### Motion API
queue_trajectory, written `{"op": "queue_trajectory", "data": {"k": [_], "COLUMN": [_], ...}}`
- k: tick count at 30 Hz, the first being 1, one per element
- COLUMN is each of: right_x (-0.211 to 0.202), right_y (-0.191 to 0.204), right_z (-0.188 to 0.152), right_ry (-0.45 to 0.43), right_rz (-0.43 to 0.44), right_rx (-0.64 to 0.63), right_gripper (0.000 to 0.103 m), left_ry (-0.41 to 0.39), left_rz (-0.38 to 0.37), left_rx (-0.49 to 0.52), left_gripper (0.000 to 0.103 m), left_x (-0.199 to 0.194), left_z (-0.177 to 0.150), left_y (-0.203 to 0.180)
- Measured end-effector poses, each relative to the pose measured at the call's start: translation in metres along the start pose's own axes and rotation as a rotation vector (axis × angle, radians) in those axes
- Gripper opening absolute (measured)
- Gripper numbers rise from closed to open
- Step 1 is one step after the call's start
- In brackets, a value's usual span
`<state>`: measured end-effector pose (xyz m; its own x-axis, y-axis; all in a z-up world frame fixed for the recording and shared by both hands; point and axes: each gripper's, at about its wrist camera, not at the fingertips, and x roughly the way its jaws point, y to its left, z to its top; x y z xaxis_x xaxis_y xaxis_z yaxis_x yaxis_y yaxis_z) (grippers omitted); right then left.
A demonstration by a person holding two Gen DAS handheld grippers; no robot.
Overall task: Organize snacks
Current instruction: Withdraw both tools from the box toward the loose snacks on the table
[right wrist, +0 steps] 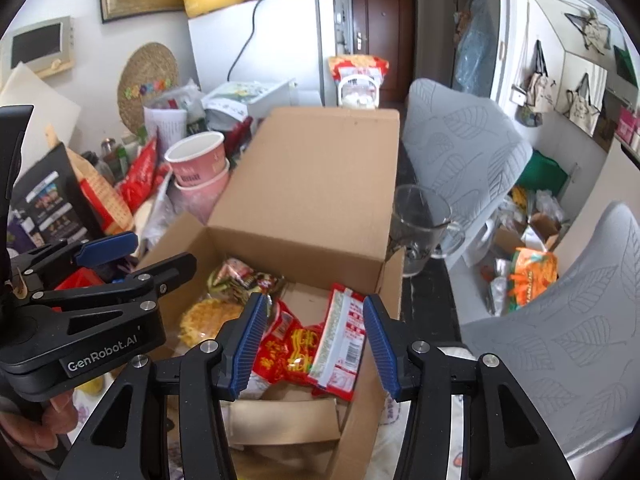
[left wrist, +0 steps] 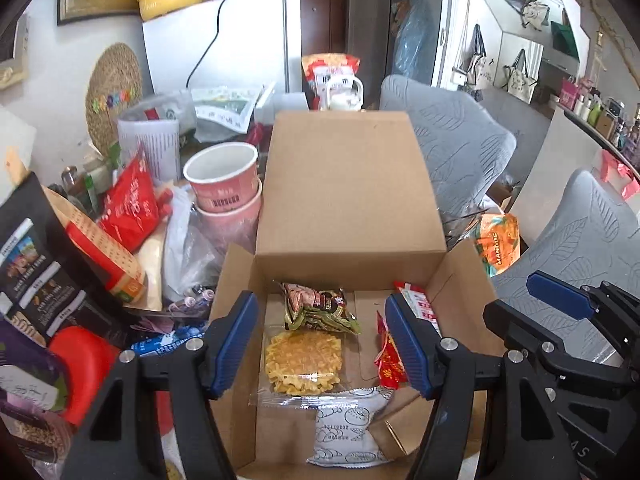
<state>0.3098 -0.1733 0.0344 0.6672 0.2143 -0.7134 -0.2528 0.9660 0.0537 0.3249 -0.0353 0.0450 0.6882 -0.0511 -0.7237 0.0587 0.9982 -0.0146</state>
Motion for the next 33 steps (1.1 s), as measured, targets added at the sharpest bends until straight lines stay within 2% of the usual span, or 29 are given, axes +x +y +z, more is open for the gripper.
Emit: {"op": "queue_trajectory", "data": {"k": [2,14,16,18,22,25,27,33], "right_x": [-0.014,-0.106,-0.118,-0.131,-0.158,-0.174,-0.183,-0.2], "right_y": [0.001,0.016,0.018,0.021,0.027,0.03,0.03,0.035], "right_z": [0.001,-0.01,-0.013,-0.017,-0.031,-0.043,-0.052,-0.086], "right_ry": [-0.03,-0.214,-0.236,-0.258,-0.311,-0.337,-0.35,-0.364], "right_rz": [0.0,0.001,0.0,0.0,-0.002,-0.004,-0.006,-0.03], "right_rx": [-0.003,-0.036,-0.044,-0.048,-0.057,-0.056,-0.053,-0.048], "right_gripper": [0.054,0.059,0.059,0.059,0.062,0.062,0.068,0.068], "left_ry": [-0.024,-0.155,-0.169,-0.182,-0.231,-0.238,-0.245,-0.253], "left_rz": [0.002,-0.013,-0.017,-0.019,-0.026,-0.044,-0.05,-0.064], "left_rx": [0.002,0.034,0.039,0.05,0.064,0.059,0.049,0.031], "left_gripper": [0.066,0.066,0.07,0.079,0.08,0.08,0.08,0.08], "left_x": [-0.016,-0.104,-0.116,-0.128,-0.154,-0.169,-0.176,-0.194], "left_z": [0.001,-0.015,-0.021,-0.027,-0.043,-0.057,-0.065,-0.102], "left_y": [-0.001,-0.005,-0.006,-0.006,-0.005,-0.002,0.001,0.005]}}
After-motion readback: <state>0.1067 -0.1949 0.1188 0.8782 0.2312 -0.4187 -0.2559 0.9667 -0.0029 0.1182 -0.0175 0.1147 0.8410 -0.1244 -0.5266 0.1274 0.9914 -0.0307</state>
